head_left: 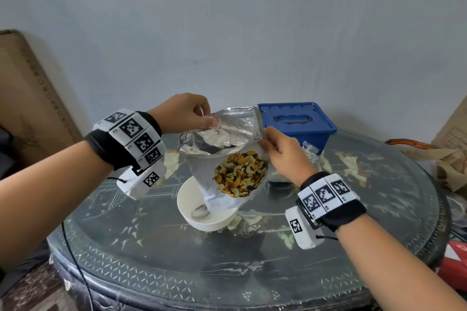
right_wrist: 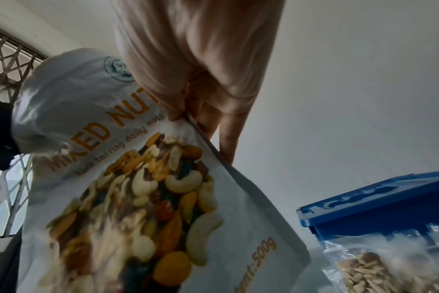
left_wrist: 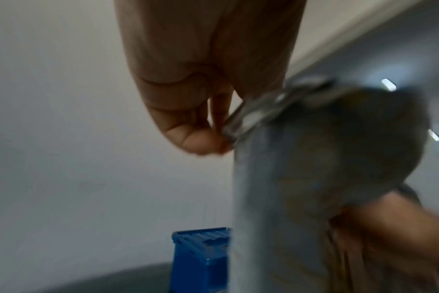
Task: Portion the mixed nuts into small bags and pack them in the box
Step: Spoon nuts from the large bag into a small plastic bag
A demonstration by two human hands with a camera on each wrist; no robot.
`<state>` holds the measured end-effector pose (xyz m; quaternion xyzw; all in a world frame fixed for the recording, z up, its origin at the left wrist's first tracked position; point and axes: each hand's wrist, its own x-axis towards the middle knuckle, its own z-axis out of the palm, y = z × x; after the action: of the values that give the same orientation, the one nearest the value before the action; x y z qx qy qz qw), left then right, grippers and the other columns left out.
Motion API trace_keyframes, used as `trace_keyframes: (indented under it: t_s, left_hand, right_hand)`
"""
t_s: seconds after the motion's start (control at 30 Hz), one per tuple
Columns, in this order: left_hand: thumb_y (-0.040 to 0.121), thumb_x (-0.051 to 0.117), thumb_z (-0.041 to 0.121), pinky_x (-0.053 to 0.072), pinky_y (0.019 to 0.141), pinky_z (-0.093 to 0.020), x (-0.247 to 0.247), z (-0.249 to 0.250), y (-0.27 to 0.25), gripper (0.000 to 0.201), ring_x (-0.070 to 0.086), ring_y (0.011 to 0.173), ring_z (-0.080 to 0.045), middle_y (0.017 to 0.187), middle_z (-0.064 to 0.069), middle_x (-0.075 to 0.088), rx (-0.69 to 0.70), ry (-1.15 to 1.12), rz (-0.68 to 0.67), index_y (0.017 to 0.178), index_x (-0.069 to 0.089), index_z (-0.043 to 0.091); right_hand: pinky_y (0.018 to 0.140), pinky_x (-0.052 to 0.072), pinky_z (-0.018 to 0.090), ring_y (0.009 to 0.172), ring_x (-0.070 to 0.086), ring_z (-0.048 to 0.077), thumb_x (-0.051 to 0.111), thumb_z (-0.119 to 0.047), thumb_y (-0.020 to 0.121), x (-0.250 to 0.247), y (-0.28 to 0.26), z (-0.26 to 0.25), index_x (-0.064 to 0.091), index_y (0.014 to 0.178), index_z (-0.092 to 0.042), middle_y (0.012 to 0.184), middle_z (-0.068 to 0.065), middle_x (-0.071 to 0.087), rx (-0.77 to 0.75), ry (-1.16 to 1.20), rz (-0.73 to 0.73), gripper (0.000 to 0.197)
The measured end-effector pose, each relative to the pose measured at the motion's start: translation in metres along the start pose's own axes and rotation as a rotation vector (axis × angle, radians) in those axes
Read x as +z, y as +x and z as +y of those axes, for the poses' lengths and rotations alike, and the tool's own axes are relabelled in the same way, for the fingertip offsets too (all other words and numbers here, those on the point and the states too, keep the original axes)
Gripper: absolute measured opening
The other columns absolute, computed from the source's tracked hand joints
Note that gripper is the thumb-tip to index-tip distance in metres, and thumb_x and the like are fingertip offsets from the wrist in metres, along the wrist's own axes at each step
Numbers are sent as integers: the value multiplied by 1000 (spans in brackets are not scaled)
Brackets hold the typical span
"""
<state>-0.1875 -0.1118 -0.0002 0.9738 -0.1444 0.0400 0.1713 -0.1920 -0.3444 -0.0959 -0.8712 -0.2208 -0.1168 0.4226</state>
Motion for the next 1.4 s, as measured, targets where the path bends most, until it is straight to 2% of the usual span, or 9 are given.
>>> trace_keyframes:
  t_s: [0.2, 0.33, 0.43, 0.53, 0.7, 0.83, 1.1, 1.3, 1.4]
  left_hand:
    - [74, 65, 19, 58, 64, -26, 4, -10, -16, 19, 58, 48, -11, 54, -2, 57, -310, -759, -419, 77, 58, 2]
    - [68, 63, 10, 51, 48, -19, 6, -6, -16, 13, 55, 43, -8, 54, 0, 54, -337, -913, -411, 74, 52, 8]
    - [80, 58, 2, 48, 43, -17, 7, -4, -14, 13, 53, 41, -6, 53, 1, 54, -359, -925, -413, 73, 49, 9]
    - [88, 54, -2, 49, 44, -19, 10, 0, -13, 20, 52, 41, -8, 59, -4, 53, -317, -815, -345, 76, 43, 10]
    - [91, 48, 7, 38, 50, -25, 24, 4, -14, 22, 54, 60, -23, 66, -4, 50, -62, 76, 26, 74, 36, 14]
    - [92, 51, 16, 34, 49, -21, 26, 2, -10, 6, 45, 60, -18, 73, -4, 52, -88, 142, 148, 91, 49, 10]
    - [90, 57, 22, 51, 50, -19, 4, -4, -6, 16, 50, 54, -13, 63, -3, 52, -525, -1046, -151, 79, 53, 11]
    - [70, 60, 16, 54, 56, -23, 4, -2, -13, 11, 55, 59, -13, 71, -3, 56, -504, -1125, -405, 78, 56, 9]
    - [84, 56, 4, 52, 49, -19, 10, 4, -13, 9, 54, 51, -12, 67, -7, 55, -443, -968, -281, 76, 54, 7]
  right_hand:
    - [64, 45, 25, 79, 63, 24, 45, -22, 98, -13, 1, 14, 57, 104, -11, 86, 11, 67, 26, -42, 38, 18]
    - [58, 40, 9, 79, 62, 20, 44, -25, 98, -14, 0, 15, 58, 106, -13, 89, 8, 67, 49, -53, 47, 19]
    - [64, 45, 18, 80, 63, 20, 44, -25, 98, -16, -1, 13, 58, 106, -13, 89, 8, 67, 30, -61, 53, 20]
    - [69, 48, 34, 78, 64, 24, 44, -25, 98, -16, -2, 10, 58, 107, -12, 86, 10, 68, 14, -97, 51, 20]
    - [58, 41, 32, 65, 59, 25, 46, -22, 97, -9, -6, 3, 56, 105, -9, 71, 9, 63, -35, -182, 40, 19]
    - [57, 45, 34, 63, 59, 24, 50, -20, 95, -2, -10, -1, 57, 99, -7, 68, 5, 62, -61, -175, 85, 15]
    - [64, 46, 28, 76, 65, 26, 50, -22, 96, -8, -11, 0, 57, 99, -4, 83, 13, 68, 13, -152, 171, 19]
    - [60, 39, 22, 75, 63, 25, 50, -21, 95, -9, -17, 1, 57, 102, -3, 84, 12, 67, 2, -168, 157, 21]
    - [57, 36, 21, 73, 62, 24, 50, -20, 95, -9, -18, 3, 57, 101, -3, 81, 10, 66, -19, -181, 132, 20]
